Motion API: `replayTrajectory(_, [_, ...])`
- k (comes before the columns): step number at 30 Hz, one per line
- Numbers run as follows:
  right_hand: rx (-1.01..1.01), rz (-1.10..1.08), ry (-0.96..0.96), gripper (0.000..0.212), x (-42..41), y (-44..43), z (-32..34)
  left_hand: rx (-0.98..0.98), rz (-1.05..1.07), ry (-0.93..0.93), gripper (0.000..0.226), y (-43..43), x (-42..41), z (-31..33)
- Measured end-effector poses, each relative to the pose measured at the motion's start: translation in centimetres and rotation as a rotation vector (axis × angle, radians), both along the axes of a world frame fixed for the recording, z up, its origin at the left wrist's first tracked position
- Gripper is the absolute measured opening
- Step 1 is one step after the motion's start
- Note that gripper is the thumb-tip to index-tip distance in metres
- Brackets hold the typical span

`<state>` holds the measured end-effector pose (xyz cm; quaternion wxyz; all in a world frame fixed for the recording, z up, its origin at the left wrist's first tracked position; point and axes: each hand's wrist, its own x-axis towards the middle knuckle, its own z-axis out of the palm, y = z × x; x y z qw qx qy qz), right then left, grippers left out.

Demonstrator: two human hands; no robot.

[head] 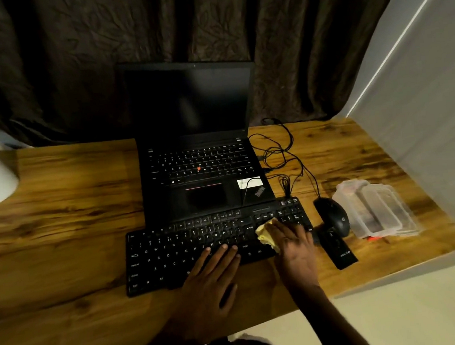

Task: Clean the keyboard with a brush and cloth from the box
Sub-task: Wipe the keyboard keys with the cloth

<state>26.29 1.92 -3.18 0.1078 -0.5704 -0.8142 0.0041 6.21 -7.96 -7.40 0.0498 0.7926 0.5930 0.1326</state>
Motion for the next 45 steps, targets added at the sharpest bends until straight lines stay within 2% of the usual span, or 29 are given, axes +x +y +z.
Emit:
replayTrajectory(5, [0.035,0.139,0.025,0.068,-1.4,-0.6,-1.0,0.007,-0.016,0.015,0.059,0.1,0.0,-0.3])
replayTrajectory(9, [0.046,0.032,0.014,0.08,0.5,0.3,-0.7,0.022,-0.007,-0.012,0.058,0.2,0.0,-0.4])
replayTrajectory(12, [0.04,-0.021,0.027,0.079,0.2,0.5,-0.8,0.018,-0.007,-0.005,0.059,0.1,0.0,-0.5])
replayTrajectory(18, [0.111,0.143,0.013,0.059,-1.8,-0.2,-1.4,0.021,-0.03,-0.01,0.056,0.2,-0.2,-0.9])
replayTrajectory(23, [0.05,0.024,-0.024,0.076,-0.1,0.8,-0.7,0.027,-0.054,-0.011,0.064,0.2,-0.4,-0.8])
replayTrajectory(27, [0.047,-0.005,-0.004,0.073,-1.1,0.8,-0.4,0.036,-0.044,-0.003,0.06,0.2,-0.4,-0.7])
replayTrajectory(32, [0.08,0.146,0.006,0.067,-2.1,0.4,-0.1,0.048,-0.048,0.015,0.058,0.2,-0.4,-0.9])
replayTrajectory(34, [0.091,0.096,-0.006,0.063,-1.3,0.9,0.1,0.056,-0.047,0.009,0.058,0.3,-0.4,-0.9])
replayTrajectory(38, [-0.012,-0.036,-0.052,0.08,-0.1,1.9,0.1,0.058,-0.046,0.007,0.06,0.3,-0.4,-0.8])
replayTrajectory(45, [-0.059,0.074,-0.065,0.079,-2.1,1.2,0.6,0.04,-0.056,0.037,0.066,0.3,-0.5,-1.0])
